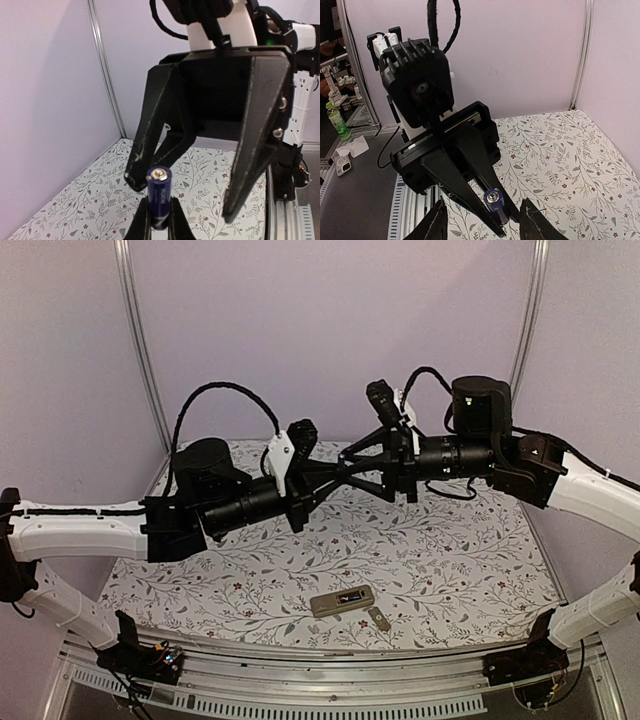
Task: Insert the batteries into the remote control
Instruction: Pass from the right arm to the left, then pass from the left arm to the right
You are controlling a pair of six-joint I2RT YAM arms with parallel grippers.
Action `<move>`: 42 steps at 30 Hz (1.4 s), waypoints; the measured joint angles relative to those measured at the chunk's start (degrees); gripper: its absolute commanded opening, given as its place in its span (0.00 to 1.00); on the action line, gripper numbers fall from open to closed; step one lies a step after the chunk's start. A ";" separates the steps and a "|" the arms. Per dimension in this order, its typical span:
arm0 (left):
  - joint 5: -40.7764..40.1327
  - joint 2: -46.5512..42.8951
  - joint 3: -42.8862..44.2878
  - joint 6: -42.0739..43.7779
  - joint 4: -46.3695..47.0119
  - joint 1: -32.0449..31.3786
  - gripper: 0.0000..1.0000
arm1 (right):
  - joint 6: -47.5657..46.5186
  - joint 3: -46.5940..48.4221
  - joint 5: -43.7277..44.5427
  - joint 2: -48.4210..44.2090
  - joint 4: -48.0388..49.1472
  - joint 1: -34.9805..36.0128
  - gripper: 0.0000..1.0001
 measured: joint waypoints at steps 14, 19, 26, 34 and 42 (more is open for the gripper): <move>3.45 -0.83 -3.65 -1.79 9.03 0.02 0.00 | 15.91 -11.91 -7.65 -2.86 25.31 -1.49 0.22; 4.02 -0.83 -3.85 -2.19 9.73 0.04 0.00 | 17.51 -11.91 -7.69 -2.47 27.47 -1.53 0.24; 4.09 -0.83 -4.09 -2.25 9.68 0.04 0.00 | 18.03 -11.91 -7.74 -1.09 27.91 -1.53 0.17; 3.82 -0.83 -4.24 -4.28 9.29 0.44 0.22 | 16.39 -11.87 -7.82 -0.28 28.68 -2.27 0.00; 5.09 -0.72 -4.15 -4.74 2.19 0.76 0.95 | 15.32 -11.76 -6.56 0.11 21.59 -2.95 0.00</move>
